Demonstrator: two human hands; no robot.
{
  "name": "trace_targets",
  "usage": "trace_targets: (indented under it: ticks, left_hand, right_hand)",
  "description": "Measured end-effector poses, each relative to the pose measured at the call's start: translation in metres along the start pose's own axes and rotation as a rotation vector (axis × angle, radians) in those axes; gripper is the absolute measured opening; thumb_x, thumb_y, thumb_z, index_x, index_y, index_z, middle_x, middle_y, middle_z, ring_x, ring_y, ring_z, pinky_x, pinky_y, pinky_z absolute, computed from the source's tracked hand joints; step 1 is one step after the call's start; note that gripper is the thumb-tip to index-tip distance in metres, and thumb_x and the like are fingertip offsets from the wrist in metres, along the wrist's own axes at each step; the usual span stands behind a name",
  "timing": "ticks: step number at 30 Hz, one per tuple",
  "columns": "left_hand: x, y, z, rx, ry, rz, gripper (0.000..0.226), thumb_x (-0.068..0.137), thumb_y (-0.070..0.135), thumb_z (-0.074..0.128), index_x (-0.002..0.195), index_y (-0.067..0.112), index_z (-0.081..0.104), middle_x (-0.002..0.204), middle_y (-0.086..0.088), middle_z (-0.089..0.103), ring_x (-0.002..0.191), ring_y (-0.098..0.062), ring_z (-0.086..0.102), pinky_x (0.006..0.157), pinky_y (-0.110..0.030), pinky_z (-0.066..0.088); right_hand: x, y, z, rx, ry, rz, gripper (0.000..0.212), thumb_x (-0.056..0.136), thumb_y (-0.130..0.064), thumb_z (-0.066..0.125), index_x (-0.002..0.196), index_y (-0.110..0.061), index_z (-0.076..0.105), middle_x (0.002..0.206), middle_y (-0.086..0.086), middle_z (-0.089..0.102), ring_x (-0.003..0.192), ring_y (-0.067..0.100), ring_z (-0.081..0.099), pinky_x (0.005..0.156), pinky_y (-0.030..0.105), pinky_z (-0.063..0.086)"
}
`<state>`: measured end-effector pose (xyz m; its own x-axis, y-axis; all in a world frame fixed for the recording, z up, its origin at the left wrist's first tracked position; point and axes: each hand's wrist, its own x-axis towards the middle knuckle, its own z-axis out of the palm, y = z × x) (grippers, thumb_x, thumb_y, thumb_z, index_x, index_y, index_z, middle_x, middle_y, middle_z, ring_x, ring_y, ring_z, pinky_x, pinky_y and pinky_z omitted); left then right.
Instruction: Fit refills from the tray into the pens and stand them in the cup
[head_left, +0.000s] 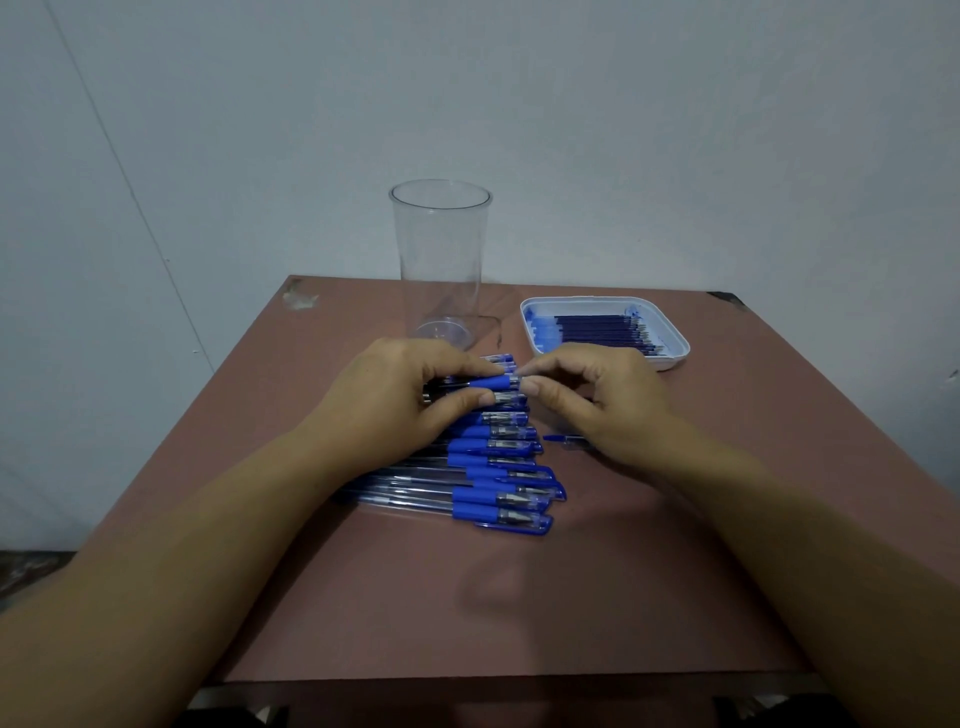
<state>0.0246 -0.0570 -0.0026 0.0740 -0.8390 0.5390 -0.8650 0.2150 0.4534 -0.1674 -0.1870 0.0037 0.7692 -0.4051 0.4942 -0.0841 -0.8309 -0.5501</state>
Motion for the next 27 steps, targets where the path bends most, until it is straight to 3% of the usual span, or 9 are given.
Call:
trace_targets:
  ticks: [2,5,7,11,16,20,24,27]
  left_hand:
    - [0.0001,0.0005,-0.0001,-0.003,0.006,-0.001,0.03,0.085,0.043,0.065,0.114,0.036,0.071,0.093,0.017,0.072,0.083,-0.002,0.066,0.072,-0.036,0.056]
    - [-0.0001,0.0003,-0.0008,0.003,0.006,-0.01,0.028,0.086,0.041,0.069,0.113,0.036,0.071,0.093,0.017,0.072,0.083,-0.002,0.066,0.072,-0.036,0.056]
    - [-0.0003,-0.0006,-0.0009,0.01,0.002,-0.012,0.026,0.086,0.038,0.072,0.113,0.035,0.072,0.094,0.017,0.072,0.083,-0.001,0.065,0.073,-0.036,0.056]
    - [0.0003,-0.0009,-0.0014,0.008,0.003,-0.011,0.03,0.086,0.043,0.067,0.114,0.036,0.071,0.094,0.018,0.072,0.084,0.0,0.066,0.073,-0.034,0.056]
    - [-0.0001,-0.003,-0.0014,0.004,0.0,-0.014,0.03,0.085,0.046,0.065,0.113,0.036,0.071,0.094,0.017,0.072,0.083,-0.002,0.066,0.073,-0.036,0.056]
    - [0.0003,-0.0024,-0.0012,-0.005,0.0,-0.004,0.033,0.084,0.05,0.062,0.113,0.037,0.071,0.094,0.017,0.072,0.083,-0.002,0.066,0.073,-0.036,0.055]
    - [0.0,-0.0037,-0.0012,-0.012,0.003,-0.002,0.035,0.084,0.054,0.059,0.113,0.038,0.071,0.094,0.017,0.072,0.083,-0.003,0.067,0.072,-0.038,0.055]
    - [0.0003,-0.0032,-0.001,-0.01,0.003,-0.001,0.032,0.085,0.05,0.063,0.113,0.037,0.071,0.095,0.017,0.072,0.084,-0.002,0.067,0.073,-0.037,0.056]
  right_hand:
    - [-0.0007,-0.0006,-0.0009,-0.007,0.007,-0.021,0.028,0.084,-0.033,0.073,0.111,-0.028,0.067,0.091,-0.014,0.068,0.083,0.006,0.065,0.072,0.014,0.05]
    - [0.0001,0.0008,-0.0002,-0.078,0.015,-0.075,0.018,0.085,-0.02,0.074,0.102,-0.02,0.067,0.091,-0.009,0.066,0.083,0.007,0.062,0.073,0.016,0.049]
    - [0.0008,0.0021,0.0003,-0.107,-0.002,-0.077,0.012,0.09,-0.023,0.069,0.101,-0.019,0.07,0.09,-0.01,0.067,0.083,0.005,0.061,0.071,0.015,0.047]
    - [-0.0012,0.0021,-0.001,-0.076,-0.011,-0.048,0.031,0.086,-0.028,0.072,0.117,-0.026,0.066,0.091,-0.014,0.065,0.083,0.005,0.063,0.071,0.012,0.048]
    - [0.0006,0.0038,-0.0006,-0.15,0.006,-0.092,0.014,0.09,-0.024,0.068,0.103,-0.022,0.069,0.089,-0.011,0.067,0.082,0.004,0.06,0.07,0.013,0.046]
    - [-0.0017,0.0025,-0.0015,-0.103,0.01,-0.069,0.031,0.087,-0.026,0.071,0.118,-0.024,0.067,0.091,-0.014,0.065,0.083,0.003,0.062,0.072,0.009,0.046]
    - [0.0001,0.0025,-0.0014,-0.134,0.018,-0.097,0.014,0.087,-0.021,0.071,0.101,-0.021,0.069,0.089,-0.01,0.066,0.081,0.006,0.06,0.071,0.012,0.046]
    - [-0.0002,0.0039,-0.0026,-0.114,0.0,-0.09,0.02,0.088,-0.026,0.07,0.107,-0.021,0.07,0.09,-0.011,0.067,0.083,0.004,0.061,0.071,0.011,0.046]
